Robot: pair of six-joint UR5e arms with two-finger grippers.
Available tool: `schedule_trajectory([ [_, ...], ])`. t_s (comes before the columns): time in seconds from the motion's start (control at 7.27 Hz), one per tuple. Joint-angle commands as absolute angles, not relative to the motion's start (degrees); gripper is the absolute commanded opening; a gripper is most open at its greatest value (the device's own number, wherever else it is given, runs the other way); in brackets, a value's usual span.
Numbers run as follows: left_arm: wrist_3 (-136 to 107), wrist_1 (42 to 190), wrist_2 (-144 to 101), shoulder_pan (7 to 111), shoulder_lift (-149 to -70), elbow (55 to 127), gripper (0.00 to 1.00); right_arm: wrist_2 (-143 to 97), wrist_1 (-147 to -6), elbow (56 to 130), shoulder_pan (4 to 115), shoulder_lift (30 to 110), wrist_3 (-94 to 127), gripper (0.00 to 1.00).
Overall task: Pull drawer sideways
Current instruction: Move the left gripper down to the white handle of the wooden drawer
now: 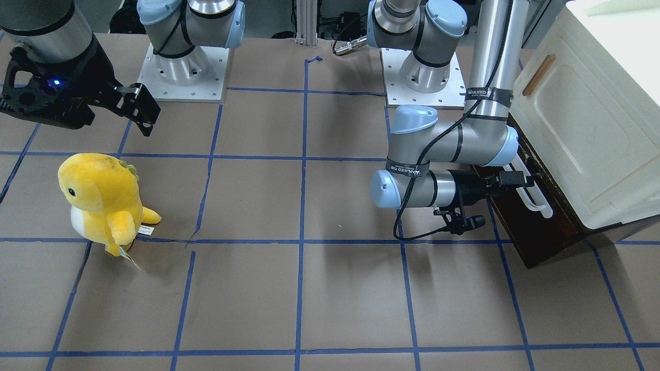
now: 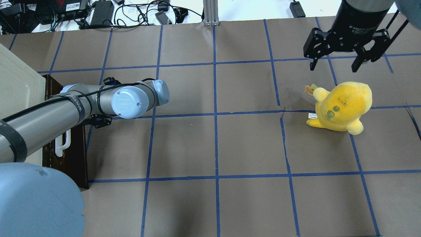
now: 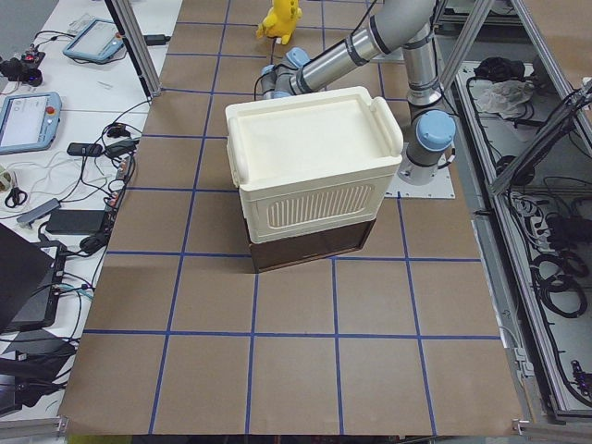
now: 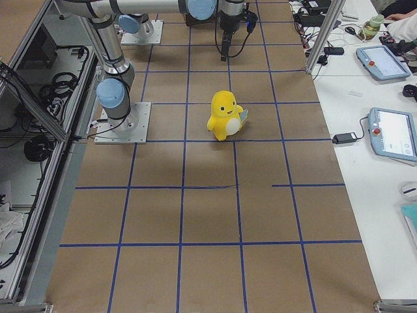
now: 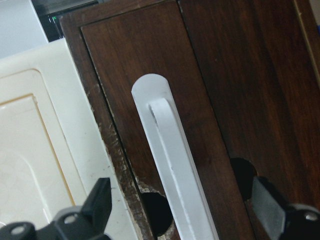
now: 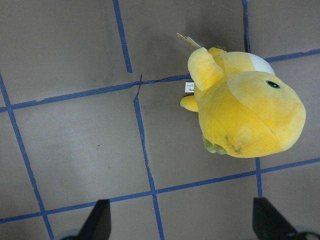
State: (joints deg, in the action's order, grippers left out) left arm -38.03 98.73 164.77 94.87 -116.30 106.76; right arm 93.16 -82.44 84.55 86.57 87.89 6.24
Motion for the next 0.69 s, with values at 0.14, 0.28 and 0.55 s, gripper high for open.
schedule_trajectory([
  [0.14,-38.76,99.31,164.88,94.39,-116.37,107.23,0.75,93.16,-82.44,84.55,86.49,87.89,6.24,1.0],
  [0.28,-38.76,99.4,164.88,94.39,-116.37,107.23,0.6,93.16,-82.44,84.55,86.48,87.89,6.24,1.0],
  [0.55,-39.02,99.58,164.79,94.39,-116.28,107.31,0.34,93.16,-82.44,84.55,86.57,87.89,6.24,1.0],
])
